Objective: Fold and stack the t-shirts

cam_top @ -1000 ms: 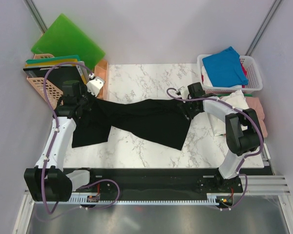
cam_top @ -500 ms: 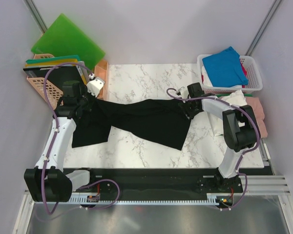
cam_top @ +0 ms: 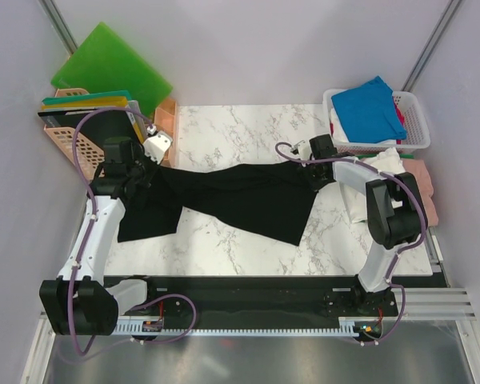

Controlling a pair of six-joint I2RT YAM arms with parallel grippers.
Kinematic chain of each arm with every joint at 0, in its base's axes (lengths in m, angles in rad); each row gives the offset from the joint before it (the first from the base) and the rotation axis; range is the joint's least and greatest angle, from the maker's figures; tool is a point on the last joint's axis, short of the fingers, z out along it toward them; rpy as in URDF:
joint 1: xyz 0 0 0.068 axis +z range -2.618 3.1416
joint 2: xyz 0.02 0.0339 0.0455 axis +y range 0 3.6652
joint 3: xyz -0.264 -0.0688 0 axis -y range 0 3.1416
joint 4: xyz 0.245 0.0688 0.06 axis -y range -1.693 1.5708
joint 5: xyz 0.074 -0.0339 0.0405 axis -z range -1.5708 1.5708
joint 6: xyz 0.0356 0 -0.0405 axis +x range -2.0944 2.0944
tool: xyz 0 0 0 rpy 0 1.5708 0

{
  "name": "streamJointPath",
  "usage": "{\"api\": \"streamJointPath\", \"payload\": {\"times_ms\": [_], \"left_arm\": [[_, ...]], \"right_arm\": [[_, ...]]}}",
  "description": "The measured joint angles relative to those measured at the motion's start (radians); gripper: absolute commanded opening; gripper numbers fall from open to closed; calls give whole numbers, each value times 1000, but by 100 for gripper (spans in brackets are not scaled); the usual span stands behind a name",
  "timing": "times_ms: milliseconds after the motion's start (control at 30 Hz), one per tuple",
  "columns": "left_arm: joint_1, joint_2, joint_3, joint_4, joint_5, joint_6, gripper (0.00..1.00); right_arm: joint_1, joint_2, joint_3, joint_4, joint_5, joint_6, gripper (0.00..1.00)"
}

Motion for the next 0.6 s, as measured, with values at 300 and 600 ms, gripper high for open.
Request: {"api": "streamJointPath", "payload": {"times_ms": [300, 600], "left_arm": [[0, 0, -42, -8, 22, 0, 2], [0, -6, -42, -20, 28, 0, 2]], "right_arm": [[0, -238, 27, -119, -15, -1, 0], [0, -428, 37, -229, 1, -25, 17]]}}
